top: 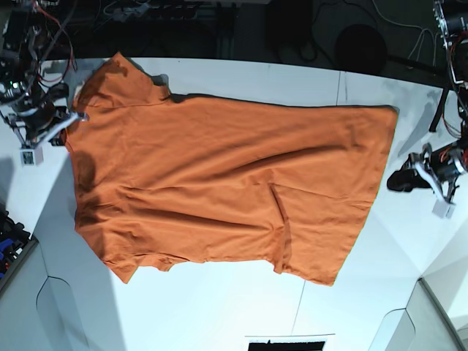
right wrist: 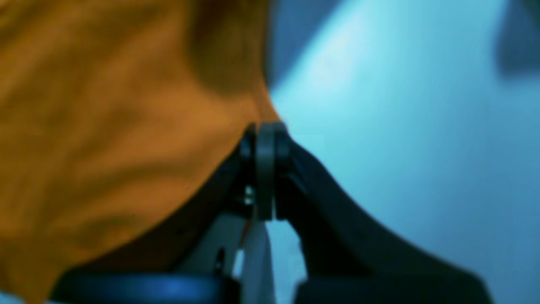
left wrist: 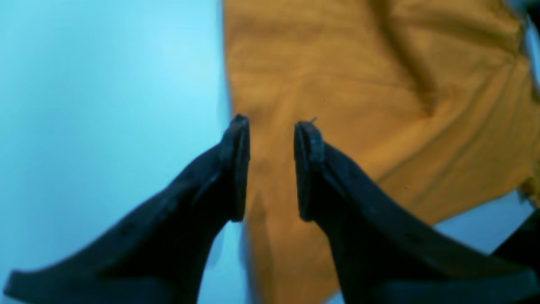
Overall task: Layout the t-shirt on the table in an organized manner, then fold the t-shirt properly
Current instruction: 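Drag the shirt fabric with the left gripper to smooth it flat, then grasp the shirt's shoulder and hem corners with both grippers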
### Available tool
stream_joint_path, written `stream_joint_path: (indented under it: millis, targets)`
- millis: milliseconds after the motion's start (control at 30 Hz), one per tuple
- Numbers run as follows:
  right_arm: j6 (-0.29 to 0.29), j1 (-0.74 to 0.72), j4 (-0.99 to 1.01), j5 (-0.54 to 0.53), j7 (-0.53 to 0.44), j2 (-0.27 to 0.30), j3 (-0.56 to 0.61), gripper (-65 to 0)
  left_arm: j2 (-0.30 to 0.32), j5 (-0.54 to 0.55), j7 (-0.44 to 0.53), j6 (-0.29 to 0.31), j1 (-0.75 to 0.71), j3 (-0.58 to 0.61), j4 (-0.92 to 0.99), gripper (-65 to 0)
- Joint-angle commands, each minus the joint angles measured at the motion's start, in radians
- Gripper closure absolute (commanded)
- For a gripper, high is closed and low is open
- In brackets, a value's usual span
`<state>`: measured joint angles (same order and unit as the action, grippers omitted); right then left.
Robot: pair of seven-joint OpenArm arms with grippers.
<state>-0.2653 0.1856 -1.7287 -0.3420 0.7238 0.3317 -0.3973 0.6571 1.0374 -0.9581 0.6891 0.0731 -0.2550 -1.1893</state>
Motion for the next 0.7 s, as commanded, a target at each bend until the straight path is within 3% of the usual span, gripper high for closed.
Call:
stream_joint_path:
  millis: [0,200,367,500,667]
  targets:
    - [-0.018,0.013,-0.032,-0.035,-0.016,0.017,-0.031,0.0,0.027,0.037,0.017,0.009,-0.001,-0.017,-0.024,-21.3]
    - [-0.141,0.174,-0.040,-0.243,0.035,0.016,-0.160,-0.8,0.027,0.051,0.012,0.009,-0.162,-0.032,-0.164,-21.3]
    - [-0.163,0.266,-0.040,-0.319,0.054,0.016,-0.215,-19.2,0.027,0.041,0.019,0.009,-0.263,-0.033,-0.280,-21.3]
    - [-0.187,0.307,-0.040,-0.351,0.057,0.006,-0.216,-23.2,0.021,0.036,0.028,0.009,-0.298,-0.034,-0.281,-22.0]
    - [-0.188,0.308,-0.040,-0.358,0.062,-0.034,-0.202,-23.2,0.001,-0.021,0.071,0.009,-0.309,-0.034,-0.268,-38.7]
